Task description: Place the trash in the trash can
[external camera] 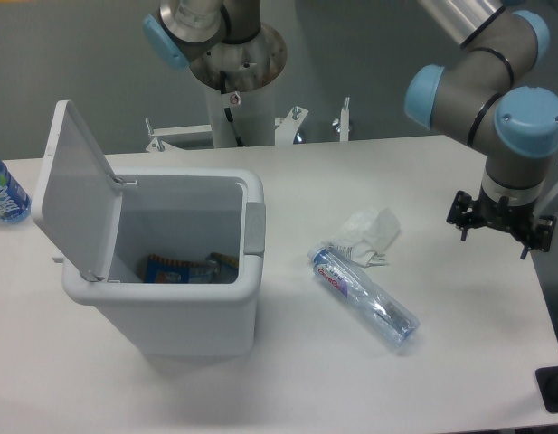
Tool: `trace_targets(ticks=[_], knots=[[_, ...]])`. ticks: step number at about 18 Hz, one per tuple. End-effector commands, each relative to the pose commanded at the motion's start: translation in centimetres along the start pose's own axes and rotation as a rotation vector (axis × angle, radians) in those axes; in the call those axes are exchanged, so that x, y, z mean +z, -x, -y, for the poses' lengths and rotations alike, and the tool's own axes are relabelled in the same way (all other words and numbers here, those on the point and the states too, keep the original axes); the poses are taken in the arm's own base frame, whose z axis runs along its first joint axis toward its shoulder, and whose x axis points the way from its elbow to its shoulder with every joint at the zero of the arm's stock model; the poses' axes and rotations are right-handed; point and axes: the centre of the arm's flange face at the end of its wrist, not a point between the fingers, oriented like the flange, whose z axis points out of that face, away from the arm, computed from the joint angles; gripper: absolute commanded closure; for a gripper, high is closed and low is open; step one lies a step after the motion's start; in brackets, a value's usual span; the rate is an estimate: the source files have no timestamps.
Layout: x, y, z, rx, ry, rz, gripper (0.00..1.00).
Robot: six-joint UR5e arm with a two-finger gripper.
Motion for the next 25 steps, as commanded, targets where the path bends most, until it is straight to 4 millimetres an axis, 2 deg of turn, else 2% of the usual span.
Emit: trace_targets(ticks=[2,5,11,14,18,25], knots=[[0.6,-1.0,-0.1,0.0,-0.006,0.021,0.0],[1.0,-3.4,1.5,0.03,-0.013,0.026,0.0],[2.4,-8.1,1.6,0.061,-0.001,-0.026,0.0],[2.9,-12.0,2.8,0.105,0.015,-0.06,0.0],[3.9,-16.3,1.3,0.117,0.033,-0.12,0.0],[6.0,-16.7,1.4,0.121,0.045,-0.145,0.0]])
